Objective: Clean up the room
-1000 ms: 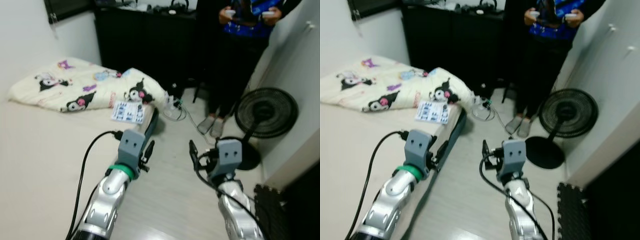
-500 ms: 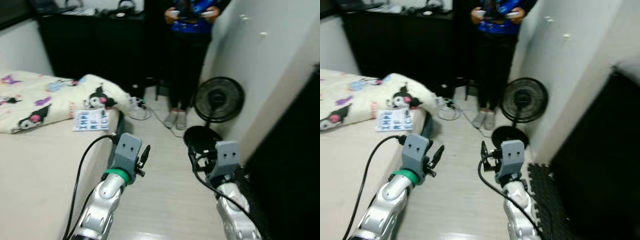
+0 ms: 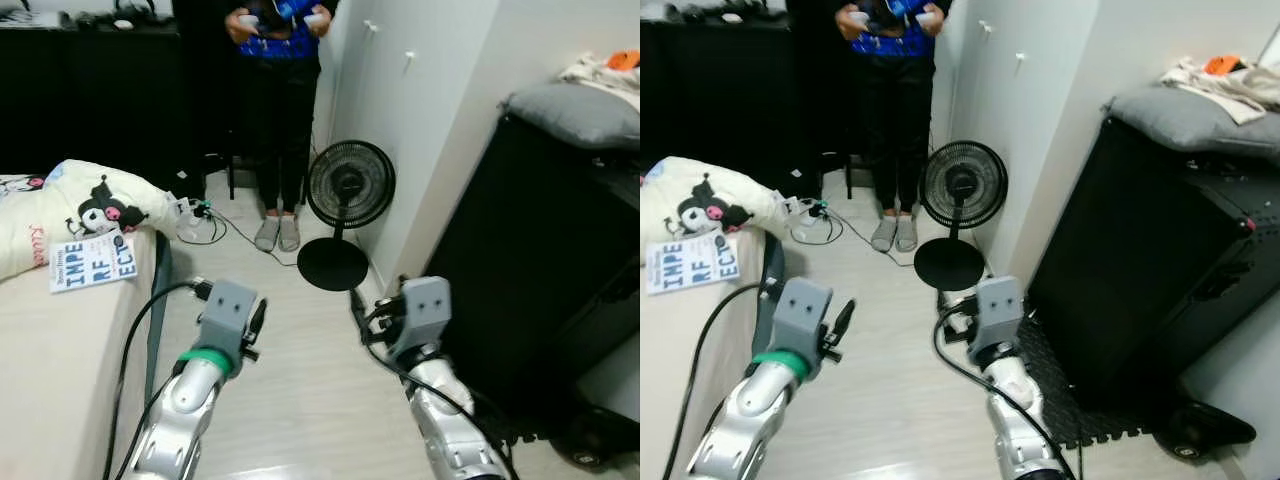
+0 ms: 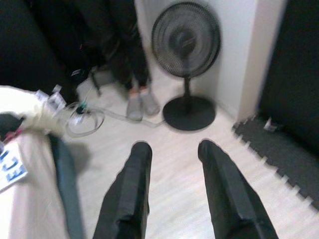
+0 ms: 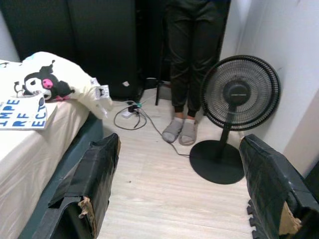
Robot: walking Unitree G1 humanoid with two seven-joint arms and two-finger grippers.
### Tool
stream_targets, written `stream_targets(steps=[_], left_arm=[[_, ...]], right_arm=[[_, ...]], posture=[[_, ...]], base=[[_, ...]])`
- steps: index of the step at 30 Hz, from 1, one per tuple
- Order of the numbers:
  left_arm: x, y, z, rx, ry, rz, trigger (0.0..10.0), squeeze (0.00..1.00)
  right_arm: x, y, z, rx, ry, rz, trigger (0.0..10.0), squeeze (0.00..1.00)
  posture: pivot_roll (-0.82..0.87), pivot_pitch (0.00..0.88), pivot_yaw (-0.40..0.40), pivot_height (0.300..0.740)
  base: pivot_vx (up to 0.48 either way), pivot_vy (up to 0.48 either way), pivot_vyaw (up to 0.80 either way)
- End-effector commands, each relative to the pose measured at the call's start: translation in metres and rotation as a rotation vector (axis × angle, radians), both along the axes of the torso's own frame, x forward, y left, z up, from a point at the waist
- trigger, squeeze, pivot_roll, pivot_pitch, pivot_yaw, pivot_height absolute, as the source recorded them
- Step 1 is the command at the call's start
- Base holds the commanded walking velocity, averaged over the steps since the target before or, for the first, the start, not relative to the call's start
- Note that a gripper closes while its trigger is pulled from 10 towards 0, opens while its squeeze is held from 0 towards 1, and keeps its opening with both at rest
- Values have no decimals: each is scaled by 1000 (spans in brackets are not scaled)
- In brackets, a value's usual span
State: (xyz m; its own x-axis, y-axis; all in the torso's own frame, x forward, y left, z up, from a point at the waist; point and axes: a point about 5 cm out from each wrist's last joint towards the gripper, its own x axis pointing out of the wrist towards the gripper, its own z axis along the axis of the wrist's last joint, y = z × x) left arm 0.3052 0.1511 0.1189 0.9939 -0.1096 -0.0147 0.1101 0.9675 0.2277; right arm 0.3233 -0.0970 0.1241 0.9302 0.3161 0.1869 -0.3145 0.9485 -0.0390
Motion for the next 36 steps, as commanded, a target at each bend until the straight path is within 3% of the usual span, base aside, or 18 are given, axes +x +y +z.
stream_targets(steps=[1, 8, 16, 36], left_arm=[[-2, -7, 0, -2, -5, -14, 10000, 0], [3, -17, 4, -8, -31, -40, 10000, 0], [6, -25, 5, -17, -36, -49, 10000, 0], [11, -26, 4, -27, -36, -41, 10000, 0]], right_arm=[[1, -7, -2, -4, 7, -20, 10000, 0], [-2, -8, -5, -20, 5, -29, 10000, 0], [-9, -13, -11, -21, 9, -36, 10000, 0], [-8, -20, -11, -21, 10, -59, 10000, 0]], posture=[[-38, 36, 5, 740], [-71, 35, 20, 740], [-96, 33, 22, 740], [-105, 23, 28, 740]], base=[[0, 0, -800], [73, 0, -457], [480, 0, 0], [480, 0, 0]])
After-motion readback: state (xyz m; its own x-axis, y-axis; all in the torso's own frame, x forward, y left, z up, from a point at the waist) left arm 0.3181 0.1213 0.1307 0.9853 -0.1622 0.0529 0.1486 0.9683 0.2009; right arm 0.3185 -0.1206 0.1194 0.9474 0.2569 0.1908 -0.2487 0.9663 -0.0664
